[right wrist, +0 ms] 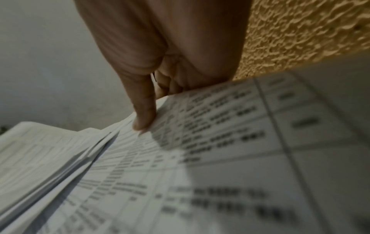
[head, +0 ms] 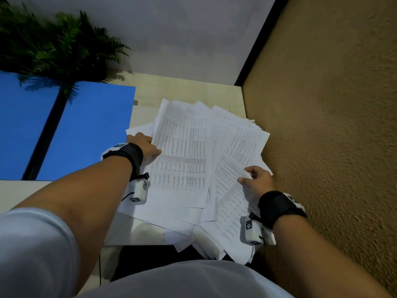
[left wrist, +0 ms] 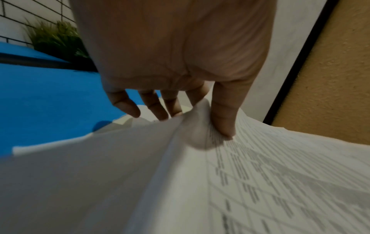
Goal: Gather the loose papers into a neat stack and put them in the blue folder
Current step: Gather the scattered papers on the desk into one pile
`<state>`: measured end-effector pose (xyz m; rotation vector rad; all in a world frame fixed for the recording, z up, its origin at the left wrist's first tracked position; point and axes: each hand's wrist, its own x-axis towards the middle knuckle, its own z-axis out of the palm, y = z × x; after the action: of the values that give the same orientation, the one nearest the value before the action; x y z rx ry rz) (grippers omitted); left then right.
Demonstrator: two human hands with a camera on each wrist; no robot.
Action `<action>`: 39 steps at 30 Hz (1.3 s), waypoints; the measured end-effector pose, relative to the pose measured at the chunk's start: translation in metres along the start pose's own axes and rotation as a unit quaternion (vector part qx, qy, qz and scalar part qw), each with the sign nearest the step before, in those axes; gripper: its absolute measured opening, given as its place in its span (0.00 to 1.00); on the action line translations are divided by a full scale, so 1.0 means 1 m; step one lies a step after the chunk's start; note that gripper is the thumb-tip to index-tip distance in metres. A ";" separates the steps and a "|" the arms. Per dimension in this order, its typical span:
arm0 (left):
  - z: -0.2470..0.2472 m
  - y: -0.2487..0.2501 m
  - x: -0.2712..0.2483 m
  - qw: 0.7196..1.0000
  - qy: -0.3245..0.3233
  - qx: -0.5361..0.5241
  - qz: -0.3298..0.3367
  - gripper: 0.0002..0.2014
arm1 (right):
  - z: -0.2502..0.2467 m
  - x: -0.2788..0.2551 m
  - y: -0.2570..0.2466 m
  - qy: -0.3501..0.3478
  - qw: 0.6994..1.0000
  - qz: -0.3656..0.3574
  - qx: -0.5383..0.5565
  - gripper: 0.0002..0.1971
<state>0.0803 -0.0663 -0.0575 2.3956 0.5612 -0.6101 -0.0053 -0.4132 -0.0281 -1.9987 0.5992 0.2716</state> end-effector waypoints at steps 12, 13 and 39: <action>-0.006 0.003 -0.015 0.992 0.047 -0.094 0.068 0.13 | -0.006 0.009 -0.013 0.010 0.993 -0.040 -0.111 0.50; -0.006 0.002 -0.020 0.989 0.055 -0.117 0.066 0.12 | -0.008 0.009 -0.016 0.033 0.991 -0.042 -0.119 0.44; 0.026 -0.059 -0.099 0.953 0.216 -0.211 -0.023 0.16 | 0.065 -0.037 -0.062 0.079 0.992 -0.093 -0.014 0.08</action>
<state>-0.0383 -0.0639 -0.0489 2.1039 0.8371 0.0343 -0.0004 -0.3215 0.0037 -2.1002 0.5051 0.0072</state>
